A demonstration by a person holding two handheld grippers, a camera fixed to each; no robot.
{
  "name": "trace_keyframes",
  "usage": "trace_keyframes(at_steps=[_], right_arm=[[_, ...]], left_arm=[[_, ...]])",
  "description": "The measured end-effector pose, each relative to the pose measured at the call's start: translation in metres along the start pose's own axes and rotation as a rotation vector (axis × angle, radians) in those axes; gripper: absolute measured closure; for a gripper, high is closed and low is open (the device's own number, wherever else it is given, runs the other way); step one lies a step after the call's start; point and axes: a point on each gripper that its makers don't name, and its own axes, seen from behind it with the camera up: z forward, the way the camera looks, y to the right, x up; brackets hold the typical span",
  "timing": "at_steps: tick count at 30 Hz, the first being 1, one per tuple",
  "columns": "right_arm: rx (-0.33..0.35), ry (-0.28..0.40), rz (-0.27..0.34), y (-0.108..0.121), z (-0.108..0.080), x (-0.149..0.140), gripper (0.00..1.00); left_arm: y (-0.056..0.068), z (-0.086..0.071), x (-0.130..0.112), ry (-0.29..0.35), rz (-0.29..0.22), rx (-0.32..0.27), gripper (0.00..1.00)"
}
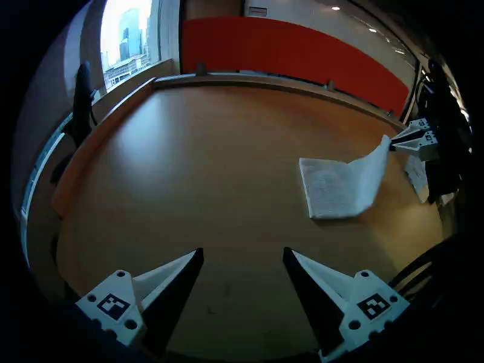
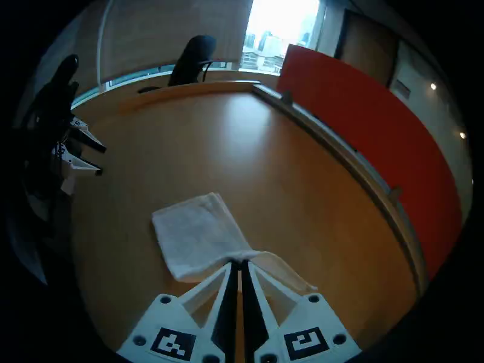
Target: Fold towel
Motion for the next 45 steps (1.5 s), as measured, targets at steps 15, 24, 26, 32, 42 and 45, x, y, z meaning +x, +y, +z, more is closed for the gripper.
trace_keyframes(at_steps=[15, 24, 26, 32, 42, 45], right_arm=[[0.082, 0.006, -0.093, -0.026, 0.029, 0.035, 0.96], [0.187, -0.031, -0.164, -0.066, 0.066, 0.04, 0.96], [0.217, -0.044, -0.175, -0.079, 0.076, 0.039, 0.96], [0.271, -0.083, -0.176, -0.102, 0.1, 0.028, 0.96], [0.288, -0.111, -0.164, -0.105, 0.107, 0.019, 0.96], [0.297, -0.113, -0.161, -0.106, 0.107, 0.019, 0.94]], left_arm=[[-0.005, -0.01, -0.008, 0.011, -0.04, 0.015, 0.02], [-0.016, -0.025, -0.016, 0.02, -0.075, 0.041, 0.02], [-0.018, -0.03, -0.019, 0.023, -0.085, 0.048, 0.03], [-0.026, -0.04, -0.025, 0.031, -0.115, 0.068, 0.02], [-0.032, -0.042, -0.029, 0.031, -0.136, 0.08, 0.03], [-0.032, -0.04, -0.03, 0.026, -0.135, 0.08, 0.02]])
